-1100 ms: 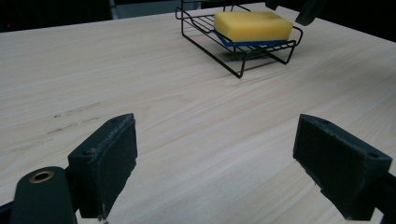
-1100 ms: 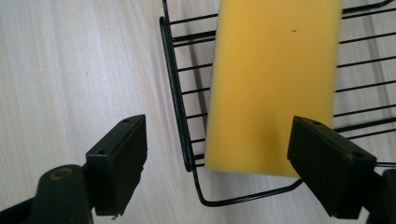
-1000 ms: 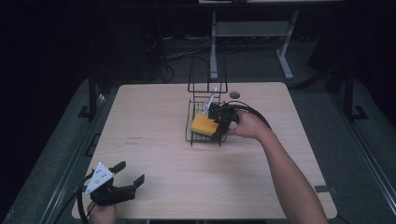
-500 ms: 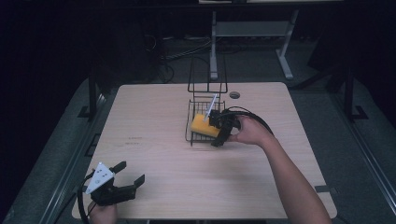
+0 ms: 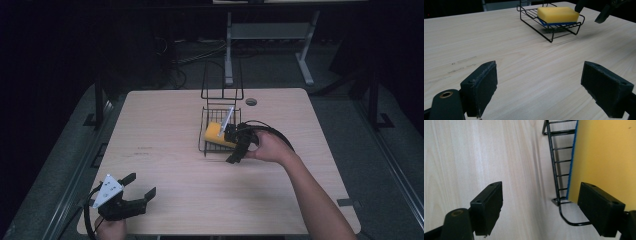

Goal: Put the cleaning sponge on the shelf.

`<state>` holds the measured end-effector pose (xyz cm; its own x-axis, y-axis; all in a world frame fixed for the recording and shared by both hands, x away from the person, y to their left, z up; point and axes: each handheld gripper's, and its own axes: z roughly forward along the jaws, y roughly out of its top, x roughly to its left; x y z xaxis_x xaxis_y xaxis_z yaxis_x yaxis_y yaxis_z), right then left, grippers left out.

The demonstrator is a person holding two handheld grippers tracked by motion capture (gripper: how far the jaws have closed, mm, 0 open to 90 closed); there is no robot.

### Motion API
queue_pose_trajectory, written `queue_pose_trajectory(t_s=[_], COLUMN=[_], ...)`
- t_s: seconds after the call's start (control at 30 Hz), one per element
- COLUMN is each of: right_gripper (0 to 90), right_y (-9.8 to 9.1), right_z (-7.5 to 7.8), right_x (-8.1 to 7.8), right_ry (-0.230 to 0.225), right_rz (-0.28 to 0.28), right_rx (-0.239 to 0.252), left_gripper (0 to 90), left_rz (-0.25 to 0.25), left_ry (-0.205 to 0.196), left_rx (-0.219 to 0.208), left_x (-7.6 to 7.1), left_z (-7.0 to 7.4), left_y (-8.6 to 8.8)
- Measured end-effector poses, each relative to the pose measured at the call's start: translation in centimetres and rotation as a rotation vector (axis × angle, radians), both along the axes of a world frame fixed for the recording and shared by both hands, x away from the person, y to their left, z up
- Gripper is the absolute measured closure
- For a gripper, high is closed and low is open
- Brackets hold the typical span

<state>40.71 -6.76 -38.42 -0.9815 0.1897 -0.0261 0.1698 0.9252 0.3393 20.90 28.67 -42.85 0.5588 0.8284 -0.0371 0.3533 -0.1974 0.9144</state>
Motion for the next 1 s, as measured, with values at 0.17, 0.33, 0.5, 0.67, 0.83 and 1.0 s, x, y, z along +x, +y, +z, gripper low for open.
queue_pose_trajectory(t_s=[0.17,0.33,0.5,0.67,0.83,1.0], right_gripper=[20.1,20.1,20.1,20.0,19.9,19.8], right_y=[-0.3,-0.5,-0.9,-1.3,-1.7,-2.1], right_z=[-0.5,-1.1,-1.2,-1.2,-1.5,-1.8], right_x=[-0.7,-1.3,-1.8,-2.1,-2.4,-2.6], right_ry=[0.011,0.013,0.014,0.014,0.020,0.028], right_rz=[-0.014,-0.009,-0.006,-0.011,-0.017,-0.031], right_rx=[-0.006,-0.004,0.001,0.018,0.012,0.017], left_gripper=[13.0,12.9,13.0,12.9,12.9,12.9], left_rz=[-0.003,-0.003,-0.001,-0.004,-0.002,-0.002], left_ry=[0.001,0.001,0.000,0.003,0.001,0.000], left_rx=[0.004,0.004,0.005,0.004,0.005,0.008], left_x=[0.0,0.0,0.1,0.2,0.1,0.2], left_z=[0.0,0.0,0.0,-0.1,0.0,0.0], left_y=[-0.1,-0.1,-0.2,-0.2,-0.2,-0.2])
